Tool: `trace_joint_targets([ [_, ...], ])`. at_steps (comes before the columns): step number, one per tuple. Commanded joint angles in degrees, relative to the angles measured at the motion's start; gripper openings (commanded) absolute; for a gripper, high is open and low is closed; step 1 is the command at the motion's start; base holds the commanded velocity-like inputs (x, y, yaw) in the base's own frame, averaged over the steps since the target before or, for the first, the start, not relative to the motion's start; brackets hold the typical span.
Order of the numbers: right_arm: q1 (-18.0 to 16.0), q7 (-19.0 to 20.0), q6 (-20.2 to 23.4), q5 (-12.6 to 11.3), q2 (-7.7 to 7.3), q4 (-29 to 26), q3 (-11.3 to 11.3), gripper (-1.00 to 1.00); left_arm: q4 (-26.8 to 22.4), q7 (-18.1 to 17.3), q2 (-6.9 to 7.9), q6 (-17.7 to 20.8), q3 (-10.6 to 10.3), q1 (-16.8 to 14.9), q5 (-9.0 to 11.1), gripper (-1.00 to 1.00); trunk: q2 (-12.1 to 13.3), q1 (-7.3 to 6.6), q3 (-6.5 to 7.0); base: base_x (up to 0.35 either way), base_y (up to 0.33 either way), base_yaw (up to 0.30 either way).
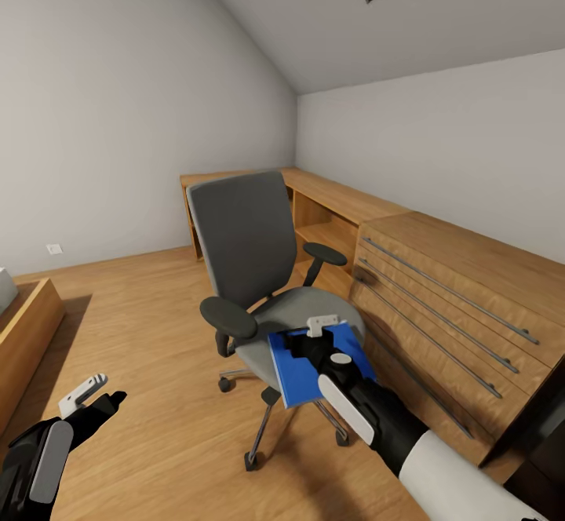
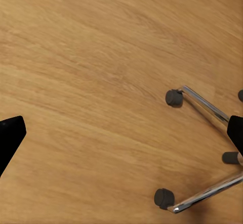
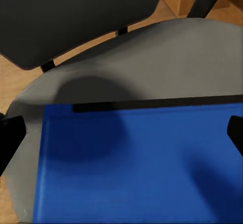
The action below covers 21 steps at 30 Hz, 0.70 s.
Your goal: In the bedroom, organize the workspace by keeping the computer under the desk, ensuring the monitor is on the desk, placing the keyboard on the desk next to the monitor, placing the mouse on the desk next to the keyboard, moving the folder from the swivel chair onto the desk next to the mouse, stacking the notebook on top of the folder with the pen on top of the notebook, and positioning the swivel chair next to the desk.
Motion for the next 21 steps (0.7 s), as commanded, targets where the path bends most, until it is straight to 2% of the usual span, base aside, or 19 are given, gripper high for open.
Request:
trace_joint_targets([
  [1,0.16,-0.60,0.23,-0.39,-0.07,-0.49,0.16,1.00,-0.07,0.45,0.00,0.24,0.00,-0.03,0.59,1.00,-0.03,-0.01,-0.06,0.000,0.000,0.000],
  [21,1.48,-1.23,0.18,-1.55,-0.18,-3.30,-0.01,1.00,-0.07,0.45,-0.07,0.24,0.03,-0.03,0.46,1.00,-0.03,-0.01,-0.06,0.000,0.000,0.000],
])
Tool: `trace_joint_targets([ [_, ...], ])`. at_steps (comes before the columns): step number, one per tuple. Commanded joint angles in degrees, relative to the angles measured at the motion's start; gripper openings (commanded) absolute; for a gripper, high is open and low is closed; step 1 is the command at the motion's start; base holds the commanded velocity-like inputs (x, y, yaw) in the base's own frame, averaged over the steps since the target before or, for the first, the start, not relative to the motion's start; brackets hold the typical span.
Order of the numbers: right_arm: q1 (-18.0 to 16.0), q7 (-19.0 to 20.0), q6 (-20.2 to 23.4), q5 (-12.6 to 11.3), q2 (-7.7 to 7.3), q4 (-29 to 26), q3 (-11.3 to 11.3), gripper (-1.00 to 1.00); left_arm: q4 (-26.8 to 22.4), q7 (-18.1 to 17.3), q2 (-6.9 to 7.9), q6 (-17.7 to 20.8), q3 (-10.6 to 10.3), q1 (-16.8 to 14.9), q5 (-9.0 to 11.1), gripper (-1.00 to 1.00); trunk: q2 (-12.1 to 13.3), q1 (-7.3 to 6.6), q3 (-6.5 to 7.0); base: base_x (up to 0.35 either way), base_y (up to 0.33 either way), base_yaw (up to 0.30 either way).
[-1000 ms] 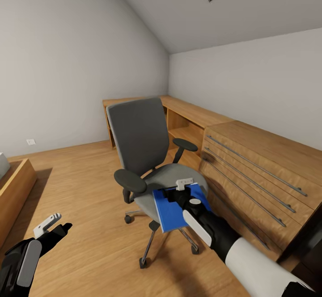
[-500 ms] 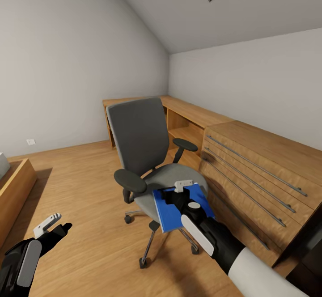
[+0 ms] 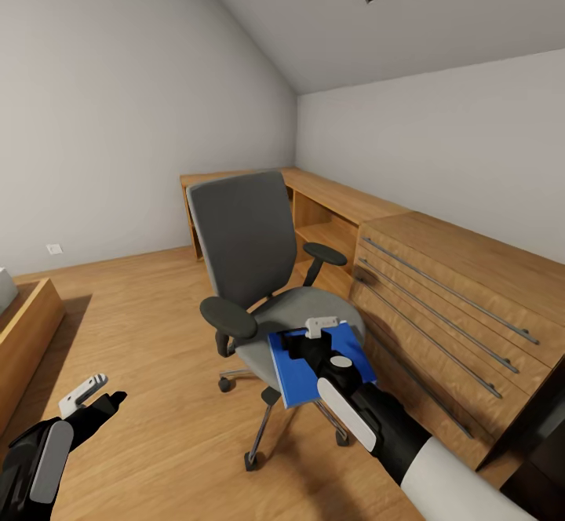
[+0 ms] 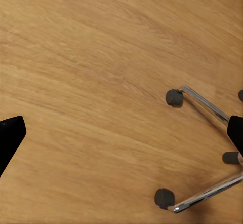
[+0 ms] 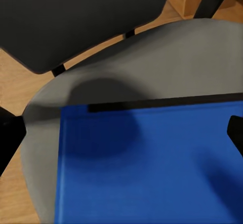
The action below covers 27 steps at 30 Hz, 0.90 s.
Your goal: In the bedroom, organize the workspace by keeping the computer under the desk, ensuring the monitor is on the desk, placing the keyboard on the desk next to the monitor, placing the mouse on the desk next to the keyboard, moving the folder from the swivel chair onto the desk next to the mouse, stacking the notebook on top of the folder with the pen on top of the notebook, and positioning the swivel chair next to the desk.
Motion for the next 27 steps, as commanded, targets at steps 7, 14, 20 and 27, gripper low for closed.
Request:
trace_joint_targets([
  [7,-0.01,-0.50,0.12,-0.92,0.03,-0.14,0.15,1.00,-0.07,0.45,0.00,0.24,0.02,-0.03,0.61,1.00,-0.03,-0.01,-0.06,0.000,0.000,0.000],
  [14,-0.01,-0.50,0.11,-0.99,0.03,-0.22,0.14,1.00,-0.07,0.45,0.00,0.24,0.02,-0.03,0.59,1.00,-0.03,-0.01,-0.06,0.000,0.000,0.000],
  [20,0.00,-0.56,0.05,-0.95,-0.02,-0.47,0.13,1.00,-0.12,0.45,-0.07,0.07,0.02,-0.03,0.53,1.00,-0.03,-0.01,-0.05,0.000,0.000,-0.005],
  [27,0.00,-0.51,0.03,-1.08,-0.05,-0.40,0.07,1.00,-0.17,0.35,-0.09,-0.02,0.02,-0.03,-0.28,1.00,-0.03,-0.01,0.04,-0.077,0.075,-0.160],
])
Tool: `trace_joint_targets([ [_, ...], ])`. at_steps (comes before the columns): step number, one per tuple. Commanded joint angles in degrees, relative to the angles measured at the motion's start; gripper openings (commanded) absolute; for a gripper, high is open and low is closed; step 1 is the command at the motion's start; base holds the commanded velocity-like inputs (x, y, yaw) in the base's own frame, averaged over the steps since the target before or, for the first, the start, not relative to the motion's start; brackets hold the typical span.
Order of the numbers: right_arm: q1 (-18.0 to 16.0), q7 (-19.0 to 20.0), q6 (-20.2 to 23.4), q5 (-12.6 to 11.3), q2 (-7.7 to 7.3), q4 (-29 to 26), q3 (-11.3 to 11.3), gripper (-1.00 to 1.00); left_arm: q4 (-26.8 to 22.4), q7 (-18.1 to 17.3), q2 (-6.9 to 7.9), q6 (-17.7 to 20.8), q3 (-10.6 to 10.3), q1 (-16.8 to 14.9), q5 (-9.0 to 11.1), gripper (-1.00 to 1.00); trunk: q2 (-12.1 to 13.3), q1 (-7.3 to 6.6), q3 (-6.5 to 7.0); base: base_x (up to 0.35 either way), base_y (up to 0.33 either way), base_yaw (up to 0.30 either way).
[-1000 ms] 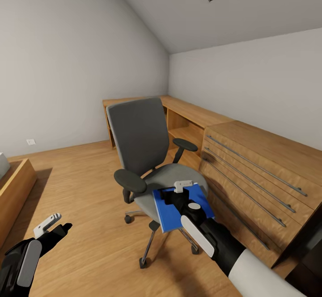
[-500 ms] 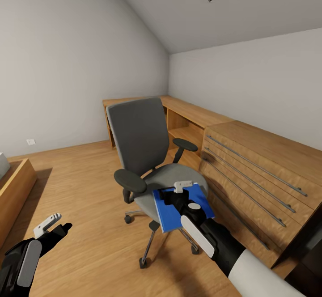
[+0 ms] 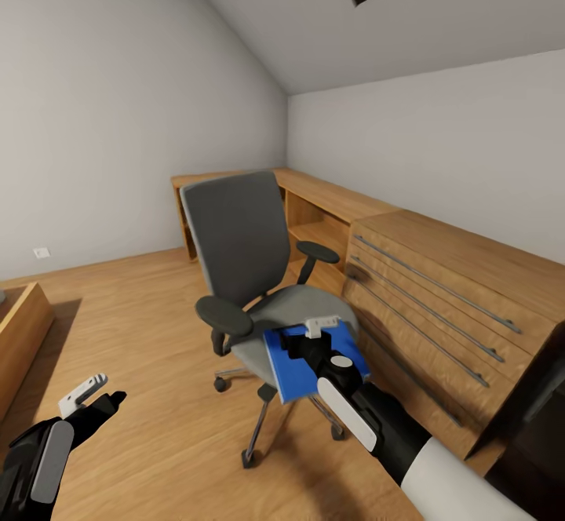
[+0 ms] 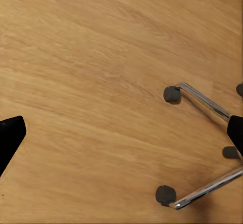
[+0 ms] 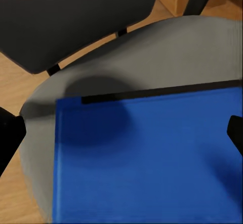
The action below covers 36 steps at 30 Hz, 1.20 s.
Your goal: In the bedroom, organize the workspace by keeping the computer under the desk, ensuring the monitor is on the desk, placing the keyboard on the desk next to the monitor, placing the mouse on the desk next to the keyboard, moving the folder from the swivel chair onto the desk next to the mouse, stacking the notebook on top of the folder with the pen on top of the notebook, and positioning the swivel chair next to the desk.
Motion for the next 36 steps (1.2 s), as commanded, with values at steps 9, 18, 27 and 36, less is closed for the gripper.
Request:
trace_joint_targets([
  [9,-0.07,-0.49,0.05,-0.58,-0.06,0.11,-0.27,1.00,-1.21,0.33,-0.01,0.18,0.02,-0.02,0.17,1.00,-0.03,-0.03,-0.04,-0.223,0.221,-0.269],
  [18,-0.02,-0.49,0.03,-6.75,-1.39,0.25,-2.83,1.00,-18.93,-3.77,-2.48,-0.03,-0.07,8.39,0.19,1.00,-0.03,-0.03,-0.04,-0.206,0.199,-0.270],
  [27,-0.01,-0.49,0.03,-7.93,-1.62,0.26,-3.72,1.00,-23.37,-13.80,-2.63,-0.12,0.15,12.98,0.05,1.00,-0.03,-0.03,-0.04,-0.031,0.025,-0.058],
  [36,0.00,-0.49,0.03,-8.08,-1.73,0.26,-5.47,1.00,-23.74,-14.88,-2.56,-0.05,0.19,13.33,0.04,1.00,-0.03,-0.03,-0.04,-0.002,0.001,-0.003],
])
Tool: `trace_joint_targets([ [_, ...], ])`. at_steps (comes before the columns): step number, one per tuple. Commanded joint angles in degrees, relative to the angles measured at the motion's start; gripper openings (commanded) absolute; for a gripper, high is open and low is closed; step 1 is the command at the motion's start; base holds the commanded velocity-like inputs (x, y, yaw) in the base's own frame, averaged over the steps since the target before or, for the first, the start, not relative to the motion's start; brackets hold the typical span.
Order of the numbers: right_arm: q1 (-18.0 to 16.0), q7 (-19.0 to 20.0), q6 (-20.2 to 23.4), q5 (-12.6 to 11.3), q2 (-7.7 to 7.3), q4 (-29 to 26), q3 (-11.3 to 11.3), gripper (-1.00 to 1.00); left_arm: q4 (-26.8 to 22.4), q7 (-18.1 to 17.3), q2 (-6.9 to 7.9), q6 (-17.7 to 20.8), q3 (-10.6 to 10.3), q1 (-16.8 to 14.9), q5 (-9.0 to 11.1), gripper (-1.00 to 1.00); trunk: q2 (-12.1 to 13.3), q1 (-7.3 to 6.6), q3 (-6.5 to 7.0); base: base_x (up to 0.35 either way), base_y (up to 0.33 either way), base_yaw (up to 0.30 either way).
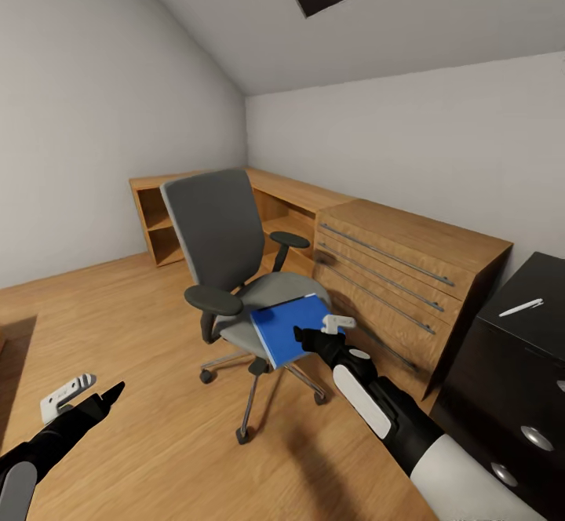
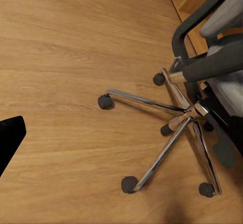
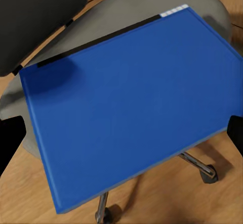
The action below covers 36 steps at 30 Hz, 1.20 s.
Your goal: In the bedroom, organize the workspace by keeping the computer under the desk, ensuring the monitor is on the desk, placing the keyboard on the desk next to the monitor, placing the mouse on the desk next to the keyboard, moving the folder from the swivel chair onto the desk next to the mouse, stacking the notebook on top of the folder with the pen on top of the notebook, and positioning the swivel chair next to the desk.
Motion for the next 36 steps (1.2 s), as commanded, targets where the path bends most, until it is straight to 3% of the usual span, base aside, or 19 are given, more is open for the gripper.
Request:
trace_joint_targets([
  [1,-0.07,-0.49,0.09,-0.41,-0.08,-0.09,0.16,1.00,-0.05,-0.29,-0.01,0.36,0.11,-0.04,-0.01,1.00,-0.03,-0.01,-0.06,0.000,0.000,0.000],
  [18,0.23,-0.38,0.09,-1.28,-1.38,0.05,-2.98,1.00,-0.08,-0.11,0.00,0.83,0.21,-0.03,0.07,1.00,-0.03,-0.01,-0.06,0.000,0.000,0.000],
  [22,0.33,-0.24,0.04,-5.38,-2.37,0.25,-4.46,1.00,-0.08,-0.03,0.00,0.86,0.26,-0.03,0.07,1.00,-0.03,-0.01,-0.06,0.000,0.000,0.000],
  [28,0.36,-0.16,0.01,-12.10,-4.23,1.48,-6.70,1.00,-0.08,0.00,0.00,0.83,0.28,-0.03,0.08,1.00,-2.43,1.31,-1.14,0.000,0.000,0.000],
  [33,0.37,-0.10,0.00,-17.23,-4.89,3.75,-11.82,1.00,-0.08,0.01,-0.02,0.76,0.29,-0.03,0.08,1.00,-4.44,2.41,-2.03,0.000,0.000,0.000],
  [36,0.37,-0.04,-0.04,-19.12,-4.92,6.12,-15.60,1.00,-0.08,0.01,-0.05,0.74,0.26,-0.03,0.08,1.00,-5.64,3.07,-2.57,0.000,0.000,0.000],
])
